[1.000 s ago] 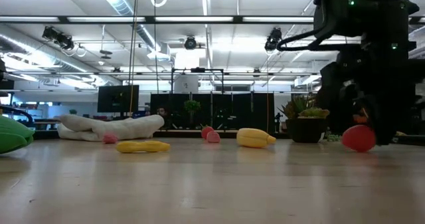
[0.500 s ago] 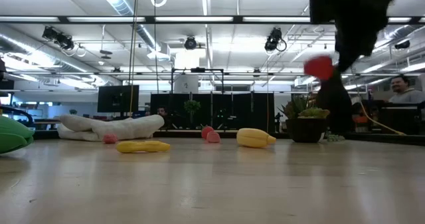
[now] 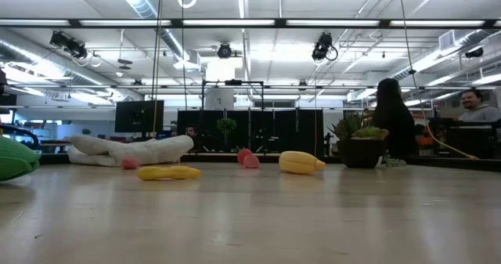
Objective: Pick and placing Produce into tupperware
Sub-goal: Put the bottom strawberry into the white bin, then put the yellow chili pepper into the white bin
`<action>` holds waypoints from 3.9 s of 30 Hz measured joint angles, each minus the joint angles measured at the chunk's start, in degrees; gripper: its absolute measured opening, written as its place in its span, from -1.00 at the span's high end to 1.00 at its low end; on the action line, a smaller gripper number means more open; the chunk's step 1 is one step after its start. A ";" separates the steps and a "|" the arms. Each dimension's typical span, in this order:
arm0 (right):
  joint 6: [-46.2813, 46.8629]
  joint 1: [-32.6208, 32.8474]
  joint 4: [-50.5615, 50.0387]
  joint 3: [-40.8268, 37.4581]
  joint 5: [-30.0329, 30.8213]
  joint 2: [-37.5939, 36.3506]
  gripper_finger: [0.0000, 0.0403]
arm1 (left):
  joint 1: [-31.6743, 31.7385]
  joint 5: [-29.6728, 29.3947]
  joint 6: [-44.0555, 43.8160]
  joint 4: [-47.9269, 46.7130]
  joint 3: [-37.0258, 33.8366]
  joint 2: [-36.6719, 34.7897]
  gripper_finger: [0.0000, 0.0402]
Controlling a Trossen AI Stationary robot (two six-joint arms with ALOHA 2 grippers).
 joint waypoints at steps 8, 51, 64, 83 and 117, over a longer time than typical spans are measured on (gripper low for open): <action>8.73 3.20 -1.57 -4.67 -0.34 10.95 1.00 | 0.00 0.00 4.43 0.00 0.00 0.00 0.14; 26.88 -14.44 -0.42 -5.41 -1.44 2.85 0.39 | 3.71 -9.93 2.78 -30.36 0.00 0.02 -0.02; 17.16 -23.97 0.32 -5.41 44.13 -10.20 0.39 | -8.50 -9.90 -11.81 -30.38 -12.18 -0.74 0.09; 7.27 -28.72 0.23 -5.41 45.64 -8.78 0.39 | -25.38 -5.38 -40.24 27.28 -69.13 -0.29 0.15; 6.91 -28.70 1.76 -5.41 45.45 -8.80 0.39 | -36.17 -17.33 -37.94 40.02 -77.29 12.26 0.22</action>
